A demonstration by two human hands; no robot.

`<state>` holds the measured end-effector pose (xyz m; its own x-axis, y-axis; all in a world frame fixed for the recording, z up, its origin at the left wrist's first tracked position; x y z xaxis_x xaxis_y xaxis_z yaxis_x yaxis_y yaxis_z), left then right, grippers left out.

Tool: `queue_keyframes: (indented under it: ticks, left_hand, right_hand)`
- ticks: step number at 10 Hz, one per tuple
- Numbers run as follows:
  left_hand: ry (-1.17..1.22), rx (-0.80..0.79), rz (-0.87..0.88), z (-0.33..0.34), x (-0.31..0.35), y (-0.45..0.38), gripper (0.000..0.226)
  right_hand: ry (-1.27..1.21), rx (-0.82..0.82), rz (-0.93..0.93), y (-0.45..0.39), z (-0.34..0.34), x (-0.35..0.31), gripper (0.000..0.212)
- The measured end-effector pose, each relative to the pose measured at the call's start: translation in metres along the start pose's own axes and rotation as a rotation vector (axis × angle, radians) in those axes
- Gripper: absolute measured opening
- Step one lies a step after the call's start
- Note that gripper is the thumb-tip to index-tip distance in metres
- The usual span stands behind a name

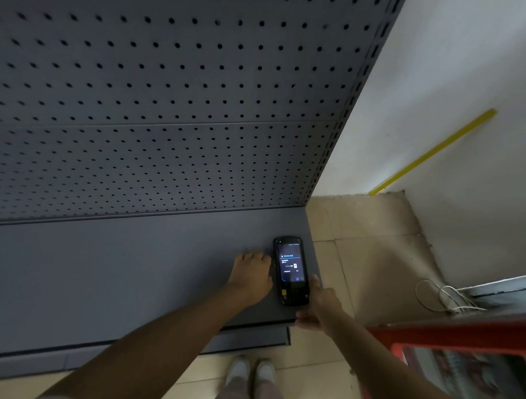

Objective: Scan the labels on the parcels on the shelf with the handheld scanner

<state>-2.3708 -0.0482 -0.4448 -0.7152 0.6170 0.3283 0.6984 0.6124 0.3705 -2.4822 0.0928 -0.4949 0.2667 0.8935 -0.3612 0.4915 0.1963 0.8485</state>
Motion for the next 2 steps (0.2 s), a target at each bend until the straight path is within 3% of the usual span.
queue_keyframes:
  ticks: [2]
  left_hand:
    - [-0.009, 0.007, -0.010, -0.0150, -0.0060, 0.0174, 0.037]
  right_hand:
    - [0.052, 0.075, -0.064, 0.0104, -0.0163, 0.0065, 0.054]
Point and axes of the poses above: each hand's wrist, its own y-axis away from the middle knuckle, its own z-axis out of the palm, x = y × z, the point moved 7 cm from there along -y, towards the middle knuckle, and after that the axes turned 10 degrees about y, right-handed, at the moved point
